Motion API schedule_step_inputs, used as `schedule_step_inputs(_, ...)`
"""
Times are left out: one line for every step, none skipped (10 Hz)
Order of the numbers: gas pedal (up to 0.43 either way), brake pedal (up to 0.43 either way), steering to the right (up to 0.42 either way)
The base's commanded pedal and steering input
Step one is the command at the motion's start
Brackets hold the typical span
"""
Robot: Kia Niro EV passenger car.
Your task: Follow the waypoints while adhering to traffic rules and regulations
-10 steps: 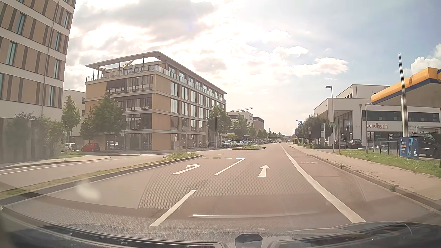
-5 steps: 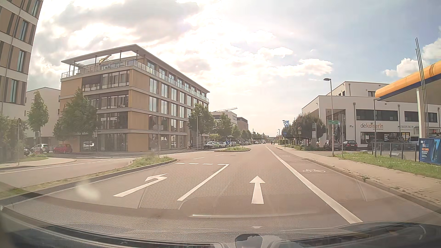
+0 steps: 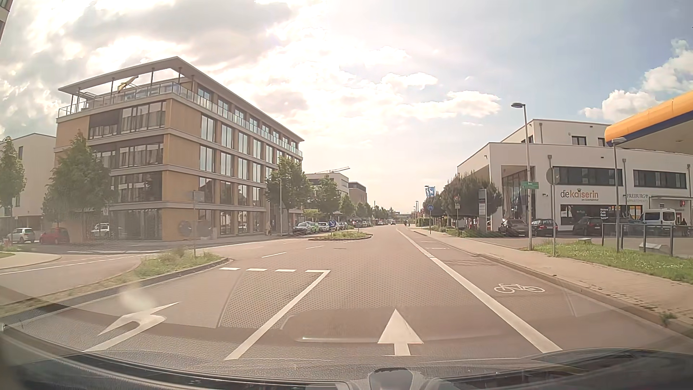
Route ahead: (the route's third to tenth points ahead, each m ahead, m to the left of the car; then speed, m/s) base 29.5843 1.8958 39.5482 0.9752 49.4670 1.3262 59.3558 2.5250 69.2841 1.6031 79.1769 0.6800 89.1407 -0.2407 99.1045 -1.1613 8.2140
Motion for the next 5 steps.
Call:
schedule_step_inputs(0.067,0.0,0.05)
schedule_step_inputs(0.067,0.0,0.044)
schedule_step_inputs(0.067,0.0,0.041)
schedule_step_inputs(0.067,0.0,0.039)
schedule_step_inputs(0.067,0.0,0.036)
